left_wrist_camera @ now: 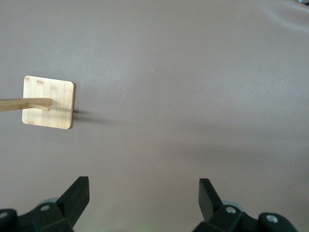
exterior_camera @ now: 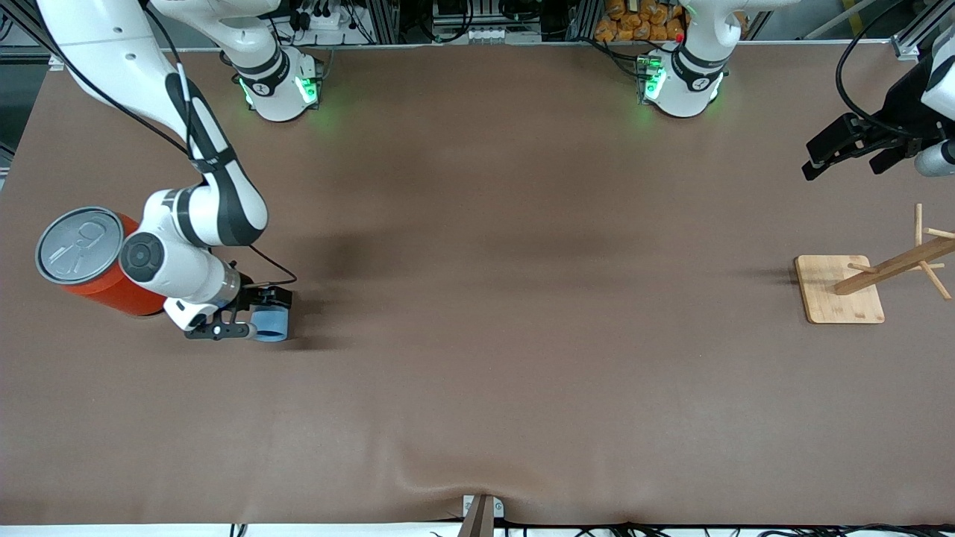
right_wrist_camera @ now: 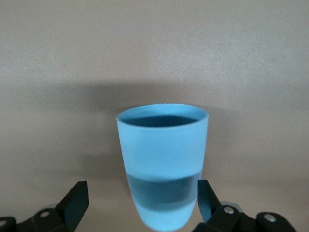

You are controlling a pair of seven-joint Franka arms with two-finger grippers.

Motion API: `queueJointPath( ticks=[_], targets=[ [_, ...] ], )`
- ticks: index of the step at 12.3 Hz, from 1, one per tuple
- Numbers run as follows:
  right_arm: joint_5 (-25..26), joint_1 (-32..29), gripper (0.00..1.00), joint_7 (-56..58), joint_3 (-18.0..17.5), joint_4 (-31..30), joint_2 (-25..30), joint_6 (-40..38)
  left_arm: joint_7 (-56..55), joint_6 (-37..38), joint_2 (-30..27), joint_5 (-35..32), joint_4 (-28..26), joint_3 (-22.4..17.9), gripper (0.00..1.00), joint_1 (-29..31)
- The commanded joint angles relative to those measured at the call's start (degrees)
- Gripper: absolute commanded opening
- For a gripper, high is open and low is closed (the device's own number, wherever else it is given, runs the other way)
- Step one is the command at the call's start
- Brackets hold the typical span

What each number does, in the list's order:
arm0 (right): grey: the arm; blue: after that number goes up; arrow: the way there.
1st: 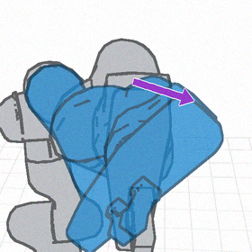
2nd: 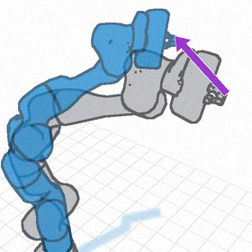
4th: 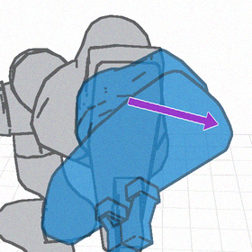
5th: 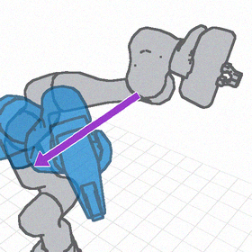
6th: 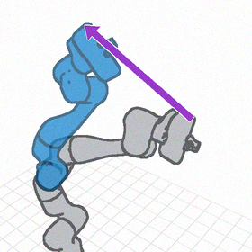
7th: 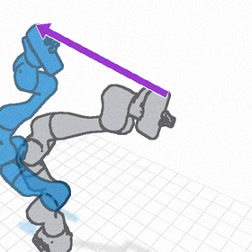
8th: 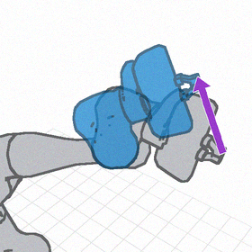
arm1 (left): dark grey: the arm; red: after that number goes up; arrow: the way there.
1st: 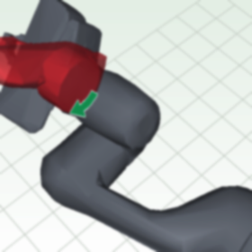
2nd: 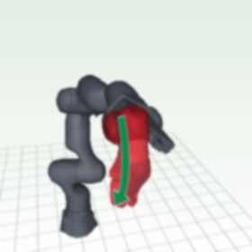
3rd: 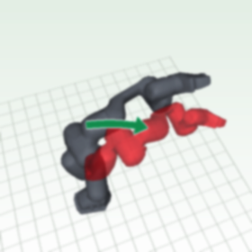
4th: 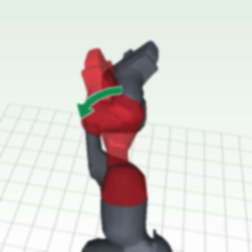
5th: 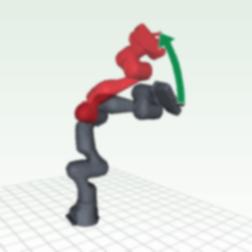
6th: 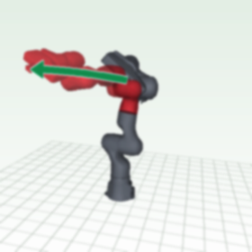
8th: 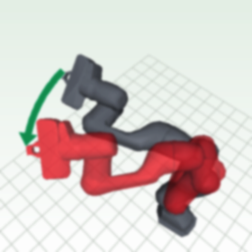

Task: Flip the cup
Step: 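Close the right gripper around the base of the blue cup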

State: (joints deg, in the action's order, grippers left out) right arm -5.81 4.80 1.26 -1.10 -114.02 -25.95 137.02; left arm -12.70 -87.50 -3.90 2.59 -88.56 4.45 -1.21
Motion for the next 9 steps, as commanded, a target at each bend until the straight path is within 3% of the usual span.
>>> queueJointPath(
  ticks=[1,3,4,7,9],
  targets=[
    [0.36,-0.32,1.00,3.22,0.31,-0.59,-0.59,2.10,0.84,0.05,0.56,0.92,1.11,0.03,1.00,0.33],
    [0.36,-0.14,1.00,3.22,0.31,-0.59,-2.70,5.25,0.75,0.05,0.56,0.92,1.11,0.03,1.00,0.24],
    [0.36,-0.23,0.90,3.40,0.31,-0.59,-3.66,6.49,0.75,0.05,0.56,0.92,1.11,0.03,1.00,0.24],
    [0.36,0.03,0.01,4.81,0.22,0.28,-3.41,5.71,0.75,0.05,0.56,0.92,1.20,0.12,1.00,-0.02],
    [0.02,0.56,0.00,4.20,-1.00,4.65,-2.80,-1.18,0.75,0.05,0.56,1.01,1.02,0.12,1.00,-0.11]
  ],
)
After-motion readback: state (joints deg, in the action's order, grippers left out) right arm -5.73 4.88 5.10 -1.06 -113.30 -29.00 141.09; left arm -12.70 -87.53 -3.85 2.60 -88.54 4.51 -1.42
